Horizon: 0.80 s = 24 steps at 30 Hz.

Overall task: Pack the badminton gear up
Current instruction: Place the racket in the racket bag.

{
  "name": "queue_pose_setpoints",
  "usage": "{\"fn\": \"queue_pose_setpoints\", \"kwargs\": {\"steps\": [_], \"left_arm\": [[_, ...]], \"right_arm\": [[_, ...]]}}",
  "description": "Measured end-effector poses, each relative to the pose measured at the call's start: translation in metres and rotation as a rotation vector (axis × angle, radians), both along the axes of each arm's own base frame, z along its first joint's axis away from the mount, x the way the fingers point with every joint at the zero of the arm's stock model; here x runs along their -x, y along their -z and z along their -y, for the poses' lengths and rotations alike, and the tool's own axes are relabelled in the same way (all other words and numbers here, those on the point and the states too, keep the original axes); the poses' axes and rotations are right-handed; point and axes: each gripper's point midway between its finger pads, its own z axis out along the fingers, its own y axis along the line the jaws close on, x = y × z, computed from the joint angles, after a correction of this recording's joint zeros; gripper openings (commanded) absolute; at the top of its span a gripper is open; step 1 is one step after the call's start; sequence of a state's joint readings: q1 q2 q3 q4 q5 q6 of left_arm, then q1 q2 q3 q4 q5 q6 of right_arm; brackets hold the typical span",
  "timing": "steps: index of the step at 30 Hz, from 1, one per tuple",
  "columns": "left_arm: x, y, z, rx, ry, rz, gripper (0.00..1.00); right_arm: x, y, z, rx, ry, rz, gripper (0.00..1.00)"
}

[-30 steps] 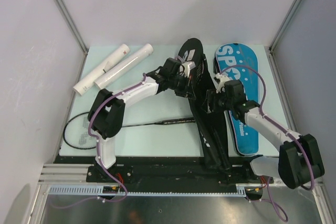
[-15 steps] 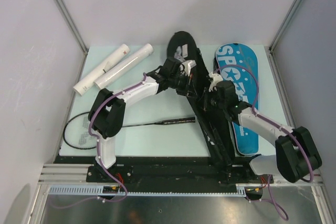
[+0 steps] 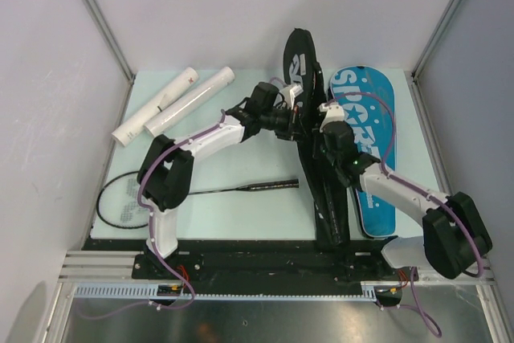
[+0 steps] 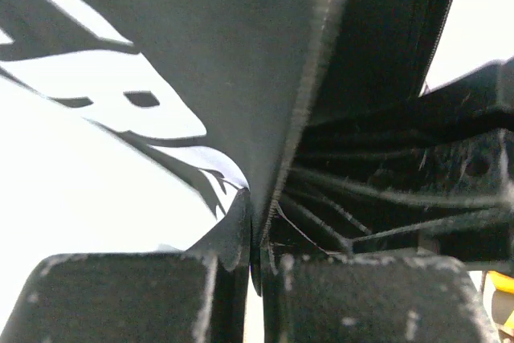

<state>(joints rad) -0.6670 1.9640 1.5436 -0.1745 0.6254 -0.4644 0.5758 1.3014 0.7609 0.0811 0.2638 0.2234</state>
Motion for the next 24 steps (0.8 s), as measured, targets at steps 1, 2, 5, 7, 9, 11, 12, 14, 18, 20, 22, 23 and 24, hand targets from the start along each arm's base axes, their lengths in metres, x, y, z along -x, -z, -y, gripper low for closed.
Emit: {"fn": "queue_pose_setpoints", "kwargs": {"steps": [1,2,5,7,9,11,12,14,18,20,22,23,24], "left_arm": [[0.0,0.001,0.0,-0.001,0.0,0.003,0.0],[-0.002,0.002,0.0,0.0,-0.007,0.011,0.0],[-0.007,0.003,-0.003,0.009,-0.014,0.017,0.0],[-0.008,0.003,-0.005,0.014,-0.013,0.014,0.03],[-0.008,0.005,-0.007,0.011,-0.013,0.007,0.08],[-0.007,0.006,-0.007,0.009,-0.014,0.001,0.13],[-0.007,0.007,-0.007,0.005,-0.018,-0.004,0.15],[-0.008,0.011,-0.009,-0.015,-0.038,-0.009,0.17],[-0.01,0.031,-0.016,-0.091,-0.106,-0.021,0.29],[-0.011,0.038,-0.019,-0.127,-0.14,-0.022,0.36],[-0.014,0.044,-0.022,-0.164,-0.178,-0.012,0.45],[-0.015,0.047,-0.024,-0.182,-0.199,-0.005,0.47],[-0.016,0.049,-0.026,-0.2,-0.219,0.002,0.49]], "right_arm": [[-0.005,0.002,0.005,0.015,0.007,-0.018,0.0],[-0.008,0.001,0.009,0.024,0.01,-0.034,0.0],[-0.011,-0.008,0.016,0.044,-0.015,-0.065,0.0],[-0.011,-0.011,0.019,0.052,-0.02,-0.07,0.0],[-0.009,-0.014,0.02,0.056,-0.021,-0.074,0.0],[-0.006,-0.014,0.019,0.057,-0.023,-0.079,0.0],[-0.003,-0.014,0.015,0.055,-0.026,-0.081,0.0],[0.0,-0.015,0.01,0.058,-0.009,-0.077,0.0],[0.011,-0.02,-0.009,0.068,0.025,-0.05,0.0],[0.018,-0.021,-0.016,0.068,0.045,-0.041,0.0],[0.021,-0.023,-0.016,0.07,0.078,-0.031,0.0],[0.02,-0.024,-0.014,0.071,0.098,-0.025,0.0],[0.02,-0.025,-0.012,0.073,0.114,-0.019,0.0]]}}
